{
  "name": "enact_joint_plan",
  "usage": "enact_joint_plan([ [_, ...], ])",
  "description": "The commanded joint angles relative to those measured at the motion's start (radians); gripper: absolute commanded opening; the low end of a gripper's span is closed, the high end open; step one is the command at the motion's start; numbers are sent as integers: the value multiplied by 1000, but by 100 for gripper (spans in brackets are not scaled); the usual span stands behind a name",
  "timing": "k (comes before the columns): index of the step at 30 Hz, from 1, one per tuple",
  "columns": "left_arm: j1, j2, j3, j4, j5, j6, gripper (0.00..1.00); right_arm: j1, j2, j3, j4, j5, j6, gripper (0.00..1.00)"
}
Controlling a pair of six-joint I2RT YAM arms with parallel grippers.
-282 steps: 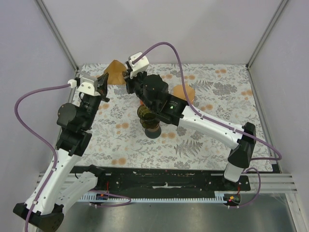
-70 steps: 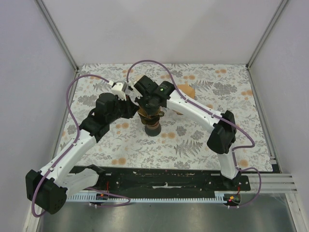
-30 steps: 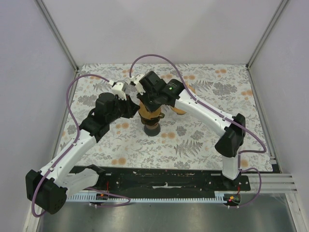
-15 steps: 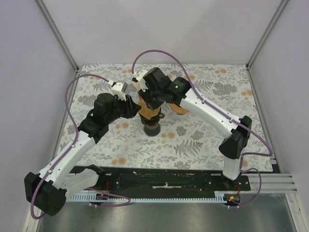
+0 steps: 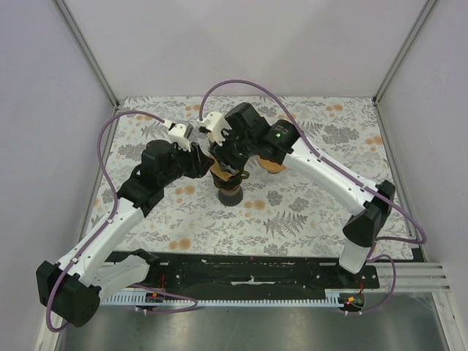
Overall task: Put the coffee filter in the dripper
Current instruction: Place the coffee filter in the coffee dripper.
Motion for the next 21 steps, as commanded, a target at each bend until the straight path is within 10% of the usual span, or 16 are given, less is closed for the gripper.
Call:
enact_joint_plan([
  [1,-4,-19,-4,32,25,32,44,0,-165,-133,144,-118,-186,49],
  [21,-4,3,-48,83,28,45,39,-16,138,-46,-8,152,24,10],
])
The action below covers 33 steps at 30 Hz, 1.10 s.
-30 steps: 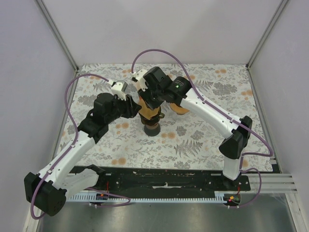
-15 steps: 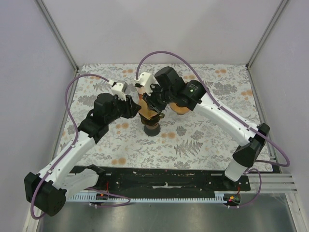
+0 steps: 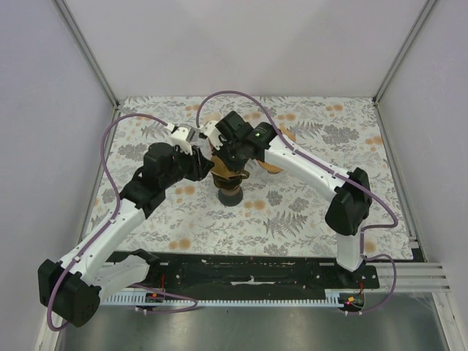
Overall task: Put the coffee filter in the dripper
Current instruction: Place the coffee filter in the coffee dripper.
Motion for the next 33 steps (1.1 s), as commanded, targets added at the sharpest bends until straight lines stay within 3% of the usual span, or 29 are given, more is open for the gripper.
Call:
enact_joint_plan([
  [1,-4,-2,-6,55,20,20,39,28,50,43,-47,80,31,9],
  [10,-2,-25,37,40,60,-69,42,37,135,45,-85,86,68,4],
  [18,1,-55,106,-89,-104,-129,43,37,205,42,-134,79,109,0],
  [23,1,-121,95,-37,-74,-71,43,37,253,77,-191,62,131,0],
  [26,-1,-186,5,111,143,171,40,37,289,117,-220,51,134,0],
  [28,-2,-235,-64,131,440,547,40,37,323,151,-248,51,134,0],
  [29,-5,-250,-74,64,553,784,40,37,331,162,-258,51,134,0],
  [31,-7,-244,-65,-44,595,1045,40,37,337,168,-263,52,134,0],
  [33,-7,-157,15,-183,578,1153,45,35,329,160,-263,51,136,0],
])
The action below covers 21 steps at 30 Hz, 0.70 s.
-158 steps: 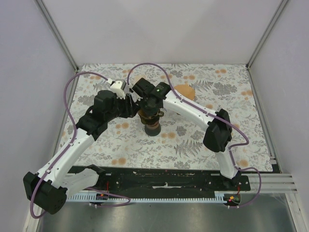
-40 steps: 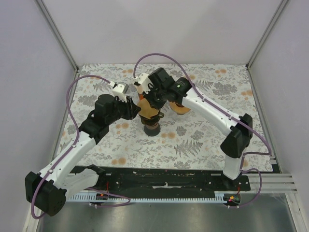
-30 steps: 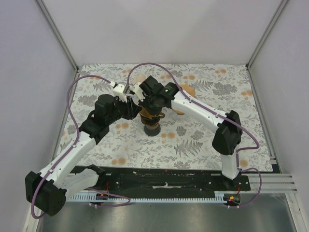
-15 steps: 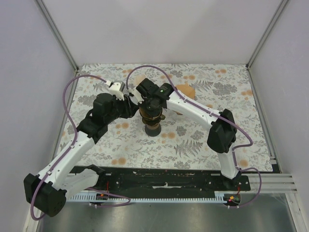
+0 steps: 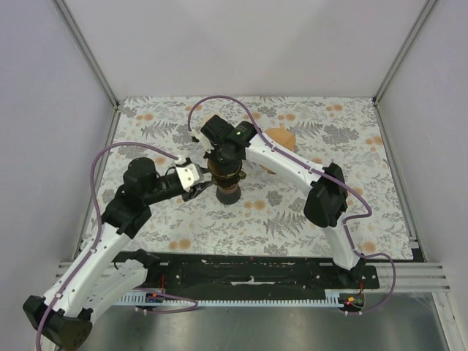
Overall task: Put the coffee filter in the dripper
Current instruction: Place the coffee filter in the coffee dripper.
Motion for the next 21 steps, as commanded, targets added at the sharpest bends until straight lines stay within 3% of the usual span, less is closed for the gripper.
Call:
enact_joint_plan([
  [1,-2,136,123,-266,229,669,46,-1,108,-57,-90,5,15,0],
  [7,-9,212,182,-389,286,842,56,1,97,-54,-87,5,15,0],
  [11,-9,260,216,-500,256,931,54,-1,79,-50,-75,-24,15,0],
  [21,-23,309,291,-437,185,902,46,-1,48,-51,-53,-46,0,0],
])
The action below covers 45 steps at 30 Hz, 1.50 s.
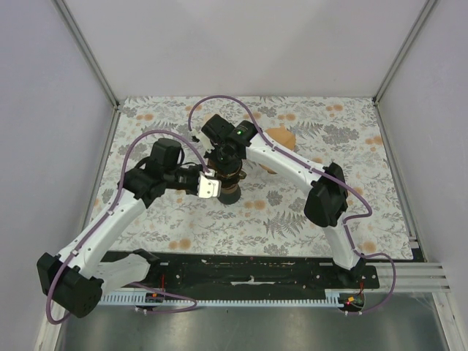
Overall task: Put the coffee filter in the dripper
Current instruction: Place the coffee filter in the coffee dripper.
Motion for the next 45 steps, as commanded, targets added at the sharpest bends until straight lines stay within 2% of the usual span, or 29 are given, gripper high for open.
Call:
enact_joint_plan([
  [1,-8,-17,76,16,6,32,46,-1,54,-50,-54,-32,0,0],
  [4,-7,-26,81,-10,3,43,48,-1,54,-44,-51,-44,0,0],
  [8,-7,-3,53,-7,-71,85,50,-1,51,-39,-51,-50,-3,0],
  [15,-8,56,55,20,-98,108,49,0,43,-39,-47,-59,-9,0],
  [23,-10,99,52,-23,-135,182,36,-12,19,-27,-25,-133,-1,0],
  [32,-11,119,73,-64,-135,257,7,-40,-67,-7,-13,-197,-1,1],
  [34,-11,126,82,-67,-129,260,2,-47,-88,-7,-10,-228,-1,4],
  [38,-11,129,91,-73,-121,271,2,-63,-131,-12,-7,-274,2,13],
  [42,-13,135,99,-96,-115,286,2,-67,-168,-12,13,-334,-9,29],
  [45,-11,135,107,-112,-109,302,2,-84,-182,-3,21,-392,-6,35],
])
